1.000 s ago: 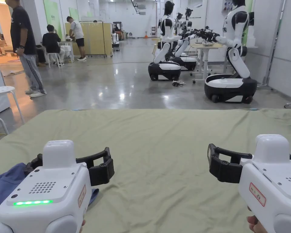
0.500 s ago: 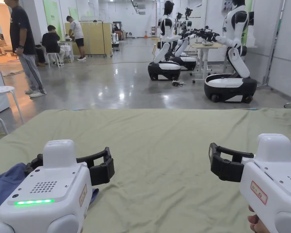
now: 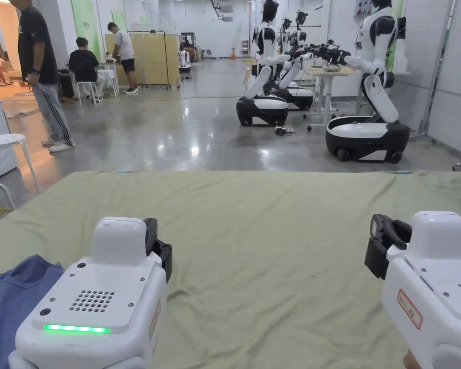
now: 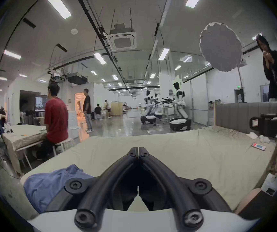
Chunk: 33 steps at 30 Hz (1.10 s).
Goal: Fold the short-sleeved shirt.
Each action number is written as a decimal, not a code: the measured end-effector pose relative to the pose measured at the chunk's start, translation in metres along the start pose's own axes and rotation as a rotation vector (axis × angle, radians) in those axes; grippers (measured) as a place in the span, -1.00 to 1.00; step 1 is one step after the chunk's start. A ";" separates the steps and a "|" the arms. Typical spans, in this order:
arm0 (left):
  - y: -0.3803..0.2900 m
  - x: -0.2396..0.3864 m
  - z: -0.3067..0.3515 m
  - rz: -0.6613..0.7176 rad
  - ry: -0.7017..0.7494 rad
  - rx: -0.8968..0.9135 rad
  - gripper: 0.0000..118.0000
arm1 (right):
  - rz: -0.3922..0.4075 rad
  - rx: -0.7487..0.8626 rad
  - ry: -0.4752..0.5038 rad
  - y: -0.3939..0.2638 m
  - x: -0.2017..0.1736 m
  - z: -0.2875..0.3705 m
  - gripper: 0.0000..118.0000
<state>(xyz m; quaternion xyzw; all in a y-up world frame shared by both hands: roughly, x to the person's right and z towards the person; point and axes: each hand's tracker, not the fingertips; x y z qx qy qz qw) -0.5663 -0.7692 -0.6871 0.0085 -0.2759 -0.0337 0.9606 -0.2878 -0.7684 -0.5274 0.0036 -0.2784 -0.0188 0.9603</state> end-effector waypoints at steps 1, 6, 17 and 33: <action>0.000 -0.001 -0.001 0.001 -0.042 -0.030 -1.00 | -0.011 -0.016 0.016 0.001 0.001 -0.001 -0.99; -0.002 0.001 -0.004 -0.002 -0.030 -0.044 -1.00 | 0.008 -0.035 0.038 0.001 -0.004 -0.003 -0.99; -0.004 -0.057 0.017 0.034 0.165 -0.068 -1.00 | 0.025 -0.031 0.217 0.002 -0.055 -0.016 -0.99; -0.015 -0.148 0.091 0.074 0.514 -0.105 -1.00 | 0.038 -0.049 0.549 -0.002 -0.157 -0.014 -0.99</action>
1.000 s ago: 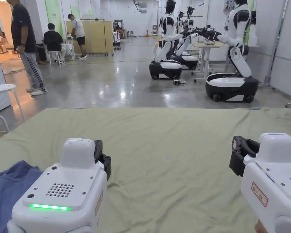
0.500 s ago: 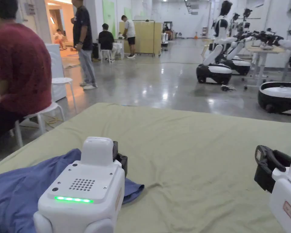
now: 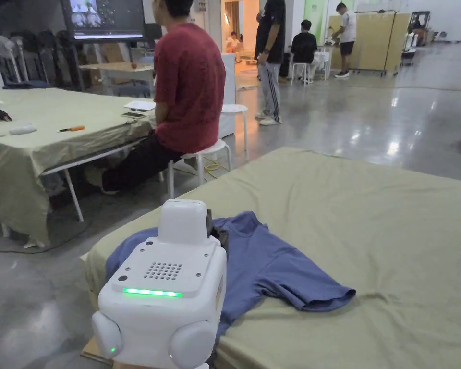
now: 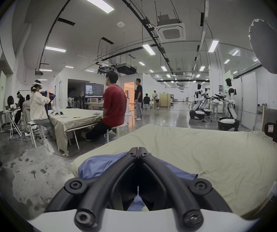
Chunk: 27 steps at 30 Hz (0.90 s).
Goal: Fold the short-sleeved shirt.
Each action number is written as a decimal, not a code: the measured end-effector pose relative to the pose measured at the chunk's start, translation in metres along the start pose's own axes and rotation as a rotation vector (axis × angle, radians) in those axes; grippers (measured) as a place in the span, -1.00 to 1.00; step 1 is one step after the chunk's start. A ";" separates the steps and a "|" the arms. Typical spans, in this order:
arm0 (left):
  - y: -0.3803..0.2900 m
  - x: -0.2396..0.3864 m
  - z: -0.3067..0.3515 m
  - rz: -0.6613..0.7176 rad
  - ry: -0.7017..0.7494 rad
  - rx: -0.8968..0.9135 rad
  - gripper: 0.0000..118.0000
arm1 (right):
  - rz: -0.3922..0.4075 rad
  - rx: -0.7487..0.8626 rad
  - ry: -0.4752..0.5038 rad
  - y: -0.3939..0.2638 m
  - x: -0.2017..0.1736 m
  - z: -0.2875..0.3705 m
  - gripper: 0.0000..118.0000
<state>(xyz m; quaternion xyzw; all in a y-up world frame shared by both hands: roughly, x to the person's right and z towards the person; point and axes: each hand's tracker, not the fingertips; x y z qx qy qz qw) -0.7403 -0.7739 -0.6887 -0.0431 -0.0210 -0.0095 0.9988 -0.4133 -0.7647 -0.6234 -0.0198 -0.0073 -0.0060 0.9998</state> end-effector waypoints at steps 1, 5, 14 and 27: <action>-0.001 -0.001 0.000 0.002 0.003 -0.005 -1.00 | 0.003 -0.005 0.006 -0.001 -0.002 0.001 -0.99; -0.006 0.000 -0.001 -0.004 0.004 -0.024 -1.00 | 0.013 -0.021 0.013 -0.005 -0.003 0.006 -0.99; -0.001 0.021 -0.099 -0.041 -0.131 -0.244 -1.00 | 0.061 -0.076 -0.021 -0.002 0.022 -0.006 -0.99; -0.115 0.076 -0.356 -0.084 -0.210 -0.766 0.82 | 0.059 -0.193 -0.061 -0.021 0.062 -0.078 -0.99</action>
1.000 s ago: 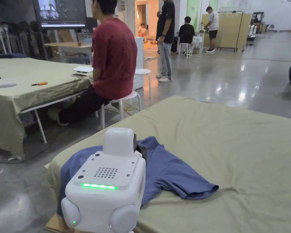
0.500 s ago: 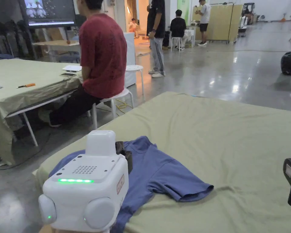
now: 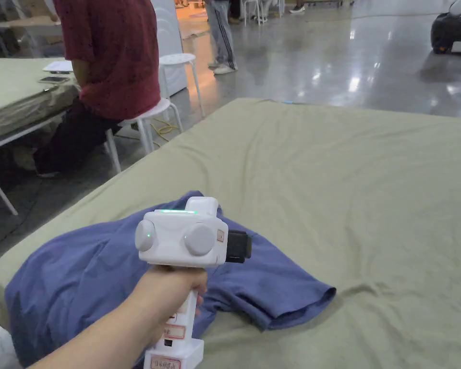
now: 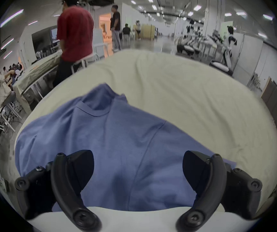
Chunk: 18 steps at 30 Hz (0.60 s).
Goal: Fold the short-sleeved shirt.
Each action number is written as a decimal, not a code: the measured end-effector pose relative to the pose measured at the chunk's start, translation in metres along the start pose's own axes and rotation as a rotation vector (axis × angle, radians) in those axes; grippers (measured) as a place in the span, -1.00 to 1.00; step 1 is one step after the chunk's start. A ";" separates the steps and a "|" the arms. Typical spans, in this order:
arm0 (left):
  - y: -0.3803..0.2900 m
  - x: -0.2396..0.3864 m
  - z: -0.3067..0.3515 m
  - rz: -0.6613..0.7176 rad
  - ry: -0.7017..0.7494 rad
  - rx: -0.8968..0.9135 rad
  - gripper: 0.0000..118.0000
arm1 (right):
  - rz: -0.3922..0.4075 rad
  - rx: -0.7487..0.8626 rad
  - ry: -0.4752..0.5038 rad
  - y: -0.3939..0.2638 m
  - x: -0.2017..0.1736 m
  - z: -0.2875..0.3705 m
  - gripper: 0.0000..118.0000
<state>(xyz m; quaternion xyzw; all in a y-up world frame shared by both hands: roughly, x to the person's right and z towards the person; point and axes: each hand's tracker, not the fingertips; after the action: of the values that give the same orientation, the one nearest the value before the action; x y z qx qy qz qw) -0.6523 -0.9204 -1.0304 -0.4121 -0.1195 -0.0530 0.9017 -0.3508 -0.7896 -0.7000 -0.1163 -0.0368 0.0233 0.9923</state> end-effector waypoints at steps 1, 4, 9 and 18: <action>0.000 0.000 -0.008 -0.024 0.024 -0.022 0.82 | -0.008 -0.004 0.001 -0.001 0.001 -0.005 -0.99; 0.004 0.000 -0.035 -0.046 0.059 -0.077 0.82 | -0.027 -0.012 0.008 -0.004 0.002 -0.016 -0.99; -0.006 -0.010 -0.053 0.044 0.047 -0.140 0.64 | -0.042 -0.031 0.025 -0.009 0.005 -0.022 -0.99; -0.007 0.005 -0.020 -0.043 0.071 -0.052 -1.00 | -0.043 -0.037 0.000 -0.004 0.012 -0.011 -0.99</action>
<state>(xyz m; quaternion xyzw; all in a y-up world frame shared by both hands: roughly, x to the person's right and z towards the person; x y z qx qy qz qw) -0.6449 -0.9400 -1.0366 -0.4306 -0.0948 -0.0900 0.8930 -0.3381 -0.7952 -0.7093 -0.1340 -0.0397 0.0010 0.9902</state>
